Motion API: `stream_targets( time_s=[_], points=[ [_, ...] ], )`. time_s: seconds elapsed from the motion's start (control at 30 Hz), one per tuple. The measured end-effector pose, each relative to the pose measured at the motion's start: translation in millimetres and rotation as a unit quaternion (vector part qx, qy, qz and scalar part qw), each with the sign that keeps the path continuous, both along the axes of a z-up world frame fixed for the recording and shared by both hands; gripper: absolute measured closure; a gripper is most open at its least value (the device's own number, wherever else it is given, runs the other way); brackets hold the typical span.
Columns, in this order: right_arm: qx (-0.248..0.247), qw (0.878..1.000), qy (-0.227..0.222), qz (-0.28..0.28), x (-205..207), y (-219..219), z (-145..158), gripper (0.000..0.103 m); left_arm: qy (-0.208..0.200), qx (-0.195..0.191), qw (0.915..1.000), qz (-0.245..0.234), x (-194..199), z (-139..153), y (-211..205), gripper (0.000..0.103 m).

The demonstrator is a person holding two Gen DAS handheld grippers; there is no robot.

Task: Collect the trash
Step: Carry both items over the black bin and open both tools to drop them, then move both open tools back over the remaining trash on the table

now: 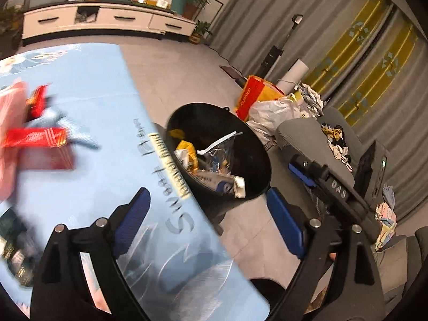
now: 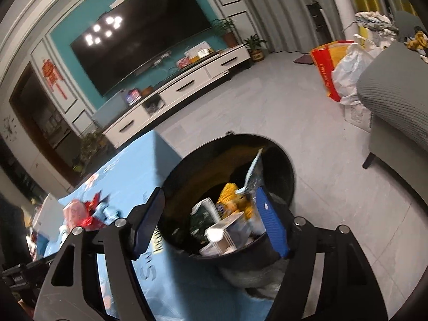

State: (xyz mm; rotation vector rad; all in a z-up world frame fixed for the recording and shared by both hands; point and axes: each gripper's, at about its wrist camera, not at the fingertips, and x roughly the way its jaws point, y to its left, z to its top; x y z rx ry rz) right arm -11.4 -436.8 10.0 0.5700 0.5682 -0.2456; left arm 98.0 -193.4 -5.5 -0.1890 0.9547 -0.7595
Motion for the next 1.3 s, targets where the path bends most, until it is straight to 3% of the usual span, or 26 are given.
stream_targets(
  time_s=[0.13,0.33,0.57,0.7,0.8,0.97,1.3],
  points=[
    [-0.01,0.999,0.003,0.032,-0.4,27.1,10.7,0.03,-0.022,0.01,0.9991,0.034,-23.8,11.5,42.7,0.009],
    [-0.024,0.995,0.018,0.097,4.5,76.4,19.8,0.029,-0.041,0.025,0.9909,0.126,-48.3,20.7,127.5,0.008],
    [-0.042,0.98,0.047,0.188,12.7,143.9,17.7,0.029,-0.027,0.036,0.9713,0.234,-68.9,10.0,216.8,0.007],
    [-0.057,0.966,0.071,0.243,20.8,186.0,6.9,0.029,0.02,0.065,0.9548,0.289,-71.0,-12.5,248.7,0.007],
    [-0.06,0.955,0.083,0.279,25.0,215.1,-1.0,0.029,0.035,0.044,0.9542,0.294,-71.8,-23.0,261.3,0.007],
    [-0.085,0.938,0.093,0.322,36.2,257.2,-9.7,0.029,0.021,0.021,0.9586,0.283,-73.0,-24.0,263.6,0.007],
    [-0.086,0.929,0.104,0.345,73.1,287.4,-28.5,0.029,0.021,0.016,0.9643,0.263,-56.4,-39.6,265.2,0.007]
  ],
)
